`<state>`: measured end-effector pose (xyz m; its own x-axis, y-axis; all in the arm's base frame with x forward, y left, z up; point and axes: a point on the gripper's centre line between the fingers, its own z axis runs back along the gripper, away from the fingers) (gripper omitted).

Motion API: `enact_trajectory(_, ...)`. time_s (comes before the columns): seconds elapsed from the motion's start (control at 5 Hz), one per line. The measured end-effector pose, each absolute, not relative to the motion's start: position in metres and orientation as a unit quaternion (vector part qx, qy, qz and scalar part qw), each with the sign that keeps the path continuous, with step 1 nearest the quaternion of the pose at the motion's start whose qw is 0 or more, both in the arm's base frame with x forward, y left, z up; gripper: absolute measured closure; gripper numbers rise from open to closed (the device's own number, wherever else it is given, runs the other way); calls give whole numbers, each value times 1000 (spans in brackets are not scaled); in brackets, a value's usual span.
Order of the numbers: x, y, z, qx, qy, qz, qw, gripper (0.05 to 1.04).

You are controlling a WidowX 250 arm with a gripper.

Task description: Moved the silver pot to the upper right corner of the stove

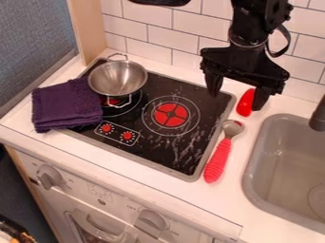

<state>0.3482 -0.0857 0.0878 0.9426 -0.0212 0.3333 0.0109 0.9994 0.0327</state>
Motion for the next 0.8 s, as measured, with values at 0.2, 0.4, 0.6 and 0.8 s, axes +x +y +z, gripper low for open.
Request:
enact_trajectory(0.2, 346, -84, 76, 20, -153, -8, 988, 84)
enact_trajectory(0.4, 347, -75, 75, 38, -147, -8, 988, 83)
enact_trajectory(0.6, 358, -63, 76, 54, -143, -7, 988, 83)
enact_trajectory(0.8, 364, -49, 71, 74, -127, -12, 989, 84)
